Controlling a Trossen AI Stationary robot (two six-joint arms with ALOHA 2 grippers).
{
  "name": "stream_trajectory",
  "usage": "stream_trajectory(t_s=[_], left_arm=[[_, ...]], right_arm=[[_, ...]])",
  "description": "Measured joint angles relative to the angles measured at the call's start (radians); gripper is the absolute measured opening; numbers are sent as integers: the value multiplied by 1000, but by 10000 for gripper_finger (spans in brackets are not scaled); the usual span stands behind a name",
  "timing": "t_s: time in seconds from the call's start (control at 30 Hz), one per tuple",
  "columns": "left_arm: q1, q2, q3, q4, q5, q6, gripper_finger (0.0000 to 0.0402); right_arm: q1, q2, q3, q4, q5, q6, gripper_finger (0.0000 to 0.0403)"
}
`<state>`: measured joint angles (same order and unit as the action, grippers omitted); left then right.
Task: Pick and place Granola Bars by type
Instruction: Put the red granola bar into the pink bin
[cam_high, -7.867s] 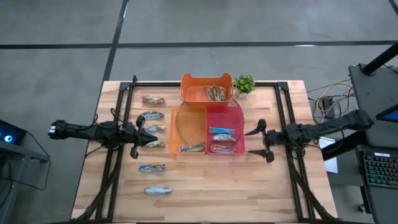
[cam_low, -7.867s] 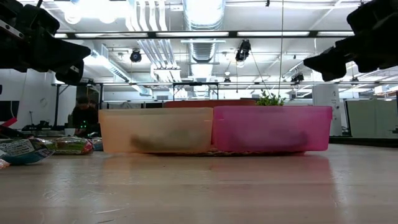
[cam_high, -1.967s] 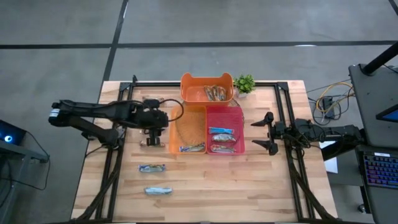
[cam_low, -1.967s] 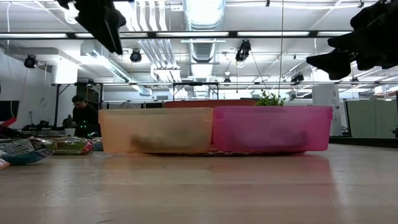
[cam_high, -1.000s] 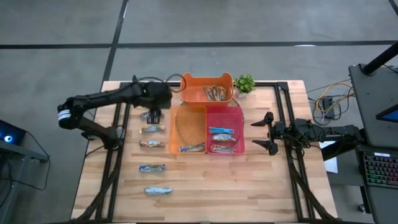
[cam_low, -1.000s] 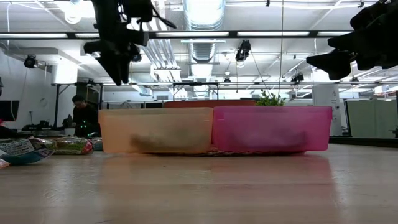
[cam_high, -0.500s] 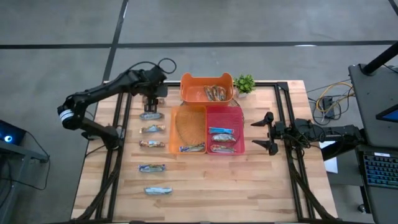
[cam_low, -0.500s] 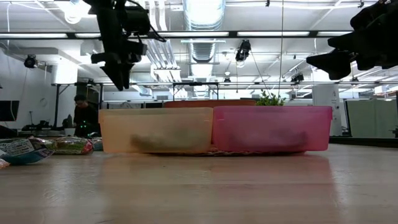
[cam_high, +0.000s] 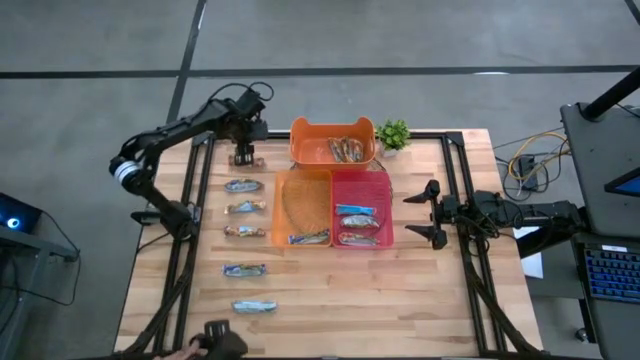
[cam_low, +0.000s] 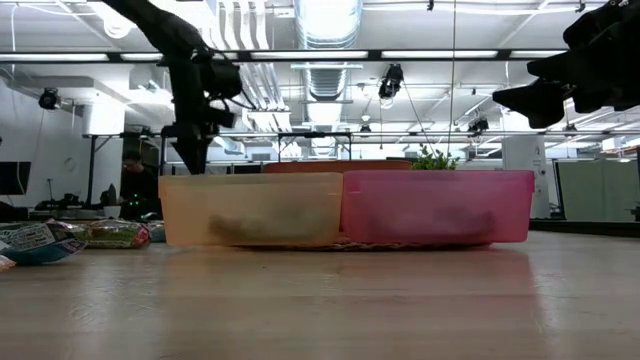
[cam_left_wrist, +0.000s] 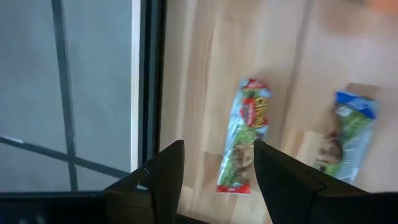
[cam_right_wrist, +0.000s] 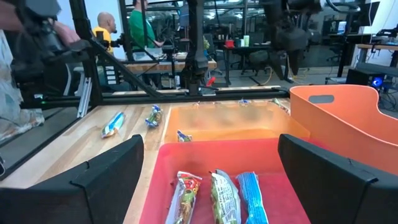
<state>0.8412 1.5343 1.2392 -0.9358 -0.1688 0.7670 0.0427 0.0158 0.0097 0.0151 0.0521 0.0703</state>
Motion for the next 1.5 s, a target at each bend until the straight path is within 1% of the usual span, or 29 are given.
stream_trajectory(t_s=[0.07, 0.2, 0.53, 0.63, 0.77, 0.97, 1.17, 1.3, 1.5], left_arm=[[19, 30, 0, 2, 2, 0, 175], [45, 84, 0, 6, 46, 7, 175], [67, 171, -5, 36, 49, 49, 175], [69, 174, -29, 37, 52, 73, 175], [69, 170, -98, 63, 61, 127, 175], [68, 149, -175, 209, 64, 128, 175], [67, 151, -200, 230, 85, 125, 175], [67, 155, -215, 244, 124, 114, 175], [67, 173, -227, 260, 139, 105, 175]], right_arm=[[0, 0, 0, 0, 0, -2, 359], [0, 0, 0, 0, 0, 0, 359], [0, 0, 0, 0, 0, -2, 359], [0, 0, 0, 0, 0, 0, 359], [0, 0, 0, 0, 0, 0, 359], [0, 0, 0, 0, 0, 0, 359], [0, 0, 0, 0, 0, -2, 359], [0, 0, 0, 0, 0, -2, 359], [0, 0, 0, 0, 0, -1, 359]])
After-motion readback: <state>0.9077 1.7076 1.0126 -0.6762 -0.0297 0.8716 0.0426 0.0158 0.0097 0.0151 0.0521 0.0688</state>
